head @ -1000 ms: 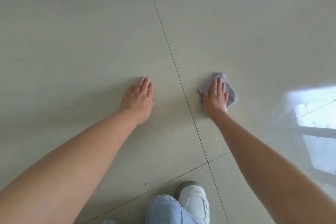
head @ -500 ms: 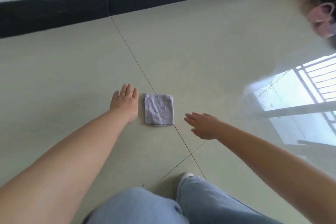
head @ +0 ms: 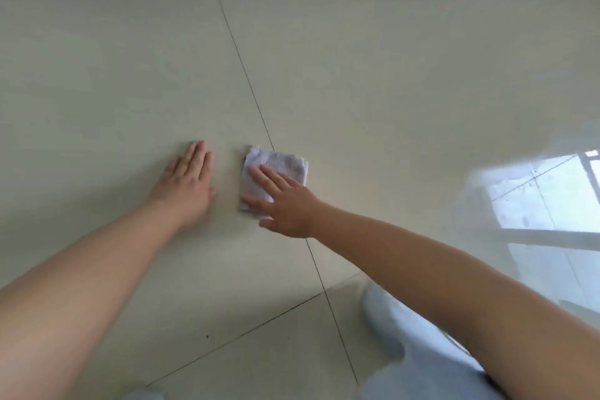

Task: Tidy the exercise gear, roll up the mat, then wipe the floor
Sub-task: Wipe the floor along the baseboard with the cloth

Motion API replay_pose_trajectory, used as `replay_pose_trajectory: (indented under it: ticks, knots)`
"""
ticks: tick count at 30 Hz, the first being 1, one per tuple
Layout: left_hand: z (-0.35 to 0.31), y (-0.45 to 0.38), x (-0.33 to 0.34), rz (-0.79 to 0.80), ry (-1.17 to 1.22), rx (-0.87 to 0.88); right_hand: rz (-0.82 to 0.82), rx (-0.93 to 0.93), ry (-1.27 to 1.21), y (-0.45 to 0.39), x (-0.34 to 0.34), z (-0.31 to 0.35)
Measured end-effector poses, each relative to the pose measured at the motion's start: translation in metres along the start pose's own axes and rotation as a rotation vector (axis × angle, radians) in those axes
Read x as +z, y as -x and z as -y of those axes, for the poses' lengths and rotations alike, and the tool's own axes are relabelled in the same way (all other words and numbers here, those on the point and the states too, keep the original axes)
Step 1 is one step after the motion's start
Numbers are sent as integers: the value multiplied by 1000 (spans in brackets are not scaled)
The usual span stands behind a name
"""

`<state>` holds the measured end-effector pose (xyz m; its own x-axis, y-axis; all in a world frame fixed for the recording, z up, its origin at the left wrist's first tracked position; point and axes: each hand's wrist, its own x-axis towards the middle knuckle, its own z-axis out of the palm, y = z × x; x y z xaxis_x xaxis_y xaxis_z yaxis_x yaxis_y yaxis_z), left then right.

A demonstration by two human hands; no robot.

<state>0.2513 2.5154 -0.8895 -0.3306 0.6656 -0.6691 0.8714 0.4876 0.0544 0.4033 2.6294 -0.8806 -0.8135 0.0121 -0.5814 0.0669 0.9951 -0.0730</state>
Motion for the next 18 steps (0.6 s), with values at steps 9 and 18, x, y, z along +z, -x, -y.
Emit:
replay_pose_trajectory:
  ticks: [9, 18]
  knots:
    - [-10, 1, -9, 18, 9, -92, -251, 185, -88, 76, 98, -75]
    - [-153, -53, -72, -117, -118, 143, -174, 940, -641, 175, 127, -224]
